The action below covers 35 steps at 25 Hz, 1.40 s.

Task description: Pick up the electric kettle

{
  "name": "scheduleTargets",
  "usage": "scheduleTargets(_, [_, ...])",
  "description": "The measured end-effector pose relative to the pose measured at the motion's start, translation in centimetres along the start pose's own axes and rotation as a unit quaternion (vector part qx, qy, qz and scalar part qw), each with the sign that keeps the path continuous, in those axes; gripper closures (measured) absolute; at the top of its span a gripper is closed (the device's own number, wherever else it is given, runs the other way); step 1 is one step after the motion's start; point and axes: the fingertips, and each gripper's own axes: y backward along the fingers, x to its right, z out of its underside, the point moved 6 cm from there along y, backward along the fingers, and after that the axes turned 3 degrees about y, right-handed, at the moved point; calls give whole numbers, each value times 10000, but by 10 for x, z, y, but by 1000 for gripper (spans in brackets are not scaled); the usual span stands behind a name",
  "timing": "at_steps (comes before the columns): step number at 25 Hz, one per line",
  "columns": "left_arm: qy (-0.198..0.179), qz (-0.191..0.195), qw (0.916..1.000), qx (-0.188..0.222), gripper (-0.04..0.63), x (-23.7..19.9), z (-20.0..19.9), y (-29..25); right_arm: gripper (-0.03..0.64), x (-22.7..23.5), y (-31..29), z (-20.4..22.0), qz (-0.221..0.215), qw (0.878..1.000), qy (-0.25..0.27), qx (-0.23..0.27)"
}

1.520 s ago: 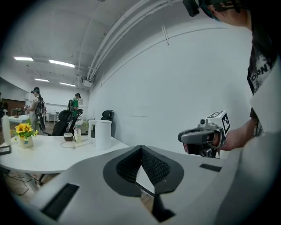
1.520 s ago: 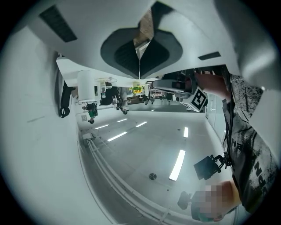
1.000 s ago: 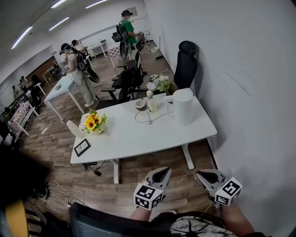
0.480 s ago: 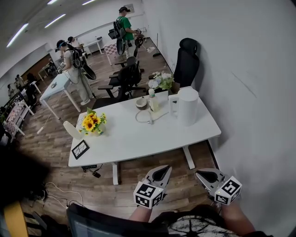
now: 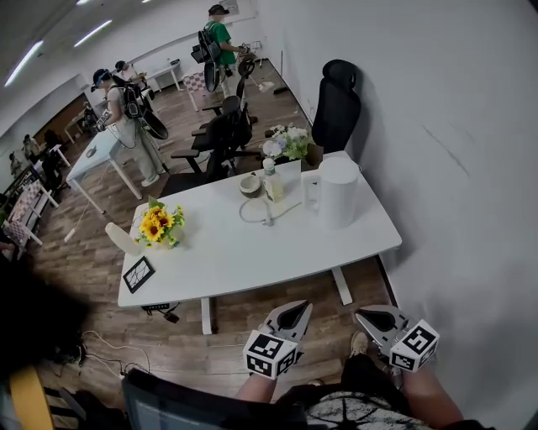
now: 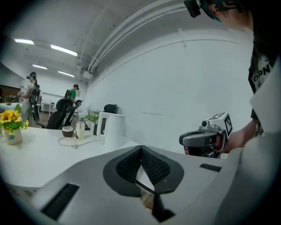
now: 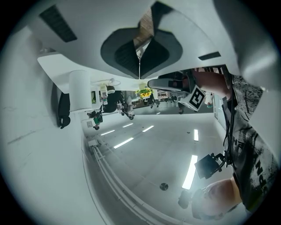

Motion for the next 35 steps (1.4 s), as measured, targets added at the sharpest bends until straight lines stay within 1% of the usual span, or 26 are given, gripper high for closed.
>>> scheduleTargets(6, [181, -148, 9997, 64, 586, -28, -11, -45, 595, 53, -24, -6, -200, 9998, 76, -31])
scheduleTargets(10, [211, -263, 9993, 149, 586, -42, -30, -81, 595, 100, -35, -23, -326, 9993, 166, -1])
scheduleTargets(14, [516, -346, 9975, 324, 586, -50, -49, -115, 595, 142, -40, -35, -490, 9985, 225, -34])
scheduleTargets(21, [209, -724, 9970, 157, 586, -54, -64, -171, 595, 212, -49, -44, -802, 9965, 238, 14])
scheduleTargets(30, [204, -1165, 9928, 172, 586, -59, -77, -220, 595, 283, -56, -43, -1101, 9936, 251, 55])
scheduleTargets(35, [273, -1324, 9907, 132, 586, -57, -72, -230, 595, 300, -57, -36, -1225, 9923, 183, 77])
